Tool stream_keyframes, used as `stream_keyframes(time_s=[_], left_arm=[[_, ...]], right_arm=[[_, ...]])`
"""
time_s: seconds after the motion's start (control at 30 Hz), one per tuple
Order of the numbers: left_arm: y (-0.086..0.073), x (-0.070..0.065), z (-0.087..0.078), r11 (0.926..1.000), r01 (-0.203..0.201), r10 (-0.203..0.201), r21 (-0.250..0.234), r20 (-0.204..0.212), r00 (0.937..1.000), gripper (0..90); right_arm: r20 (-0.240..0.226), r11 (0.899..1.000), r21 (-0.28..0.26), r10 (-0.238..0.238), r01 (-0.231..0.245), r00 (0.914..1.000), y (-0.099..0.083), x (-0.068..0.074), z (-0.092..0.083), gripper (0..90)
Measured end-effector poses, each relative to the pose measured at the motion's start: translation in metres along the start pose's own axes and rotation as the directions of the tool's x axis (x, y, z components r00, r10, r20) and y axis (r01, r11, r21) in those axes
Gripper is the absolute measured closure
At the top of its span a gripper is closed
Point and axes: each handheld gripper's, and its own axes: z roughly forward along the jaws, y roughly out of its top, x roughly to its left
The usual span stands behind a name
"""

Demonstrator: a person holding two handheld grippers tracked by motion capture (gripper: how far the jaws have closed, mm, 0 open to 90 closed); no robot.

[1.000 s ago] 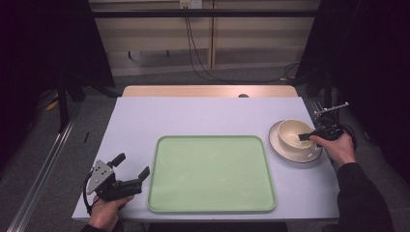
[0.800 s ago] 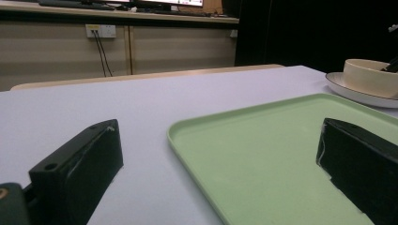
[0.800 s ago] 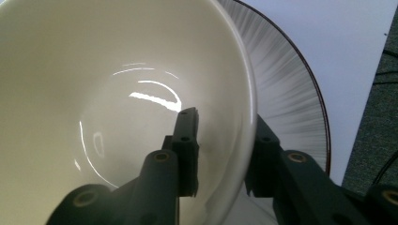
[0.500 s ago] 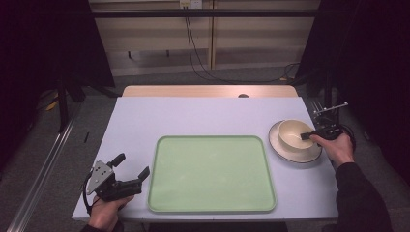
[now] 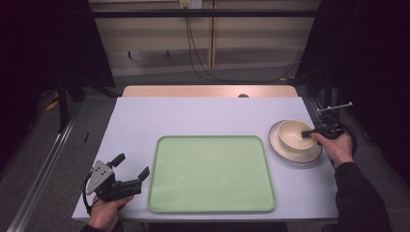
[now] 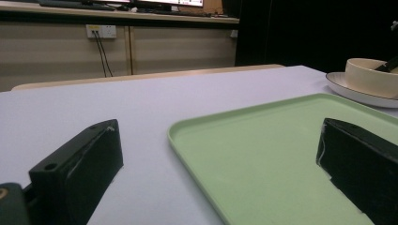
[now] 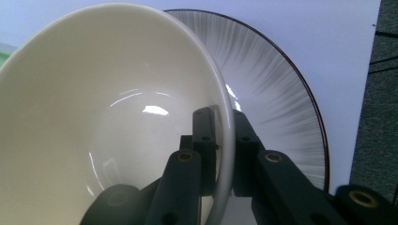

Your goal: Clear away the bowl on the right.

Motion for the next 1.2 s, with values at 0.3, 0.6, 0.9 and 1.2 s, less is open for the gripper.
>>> stream_keyframes(time_s=[0.3,0.6,0.9,1.2], left_arm=[[0.0,0.0,0.0,0.9999,-0.01,0.01,0.009,0.003,0.9999,0.7],[0.0,0.001,0.0,0.9999,-0.01,0.01,0.008,0.001,0.9999,0.7],[0.0,0.0,0.0,0.9999,-0.011,0.011,0.007,0.008,0.9999,0.5],[0.0,0.001,0.0,1.0,-0.005,0.005,0.007,0.01,0.9999,0.5]], right_arm=[[-0.017,1.0,-0.015,0.014,-0.015,0.9998,-0.003,-0.006,-0.003,84.1],[-0.028,0.999,-0.032,0.026,-0.027,0.9992,-0.004,-0.009,-0.007,83.8],[-0.033,0.999,-0.042,0.029,-0.03,0.999,-0.004,-0.009,-0.009,83.6],[-0.046,0.998,-0.057,0.025,-0.028,0.9986,-0.003,-0.008,-0.012,83.6]])
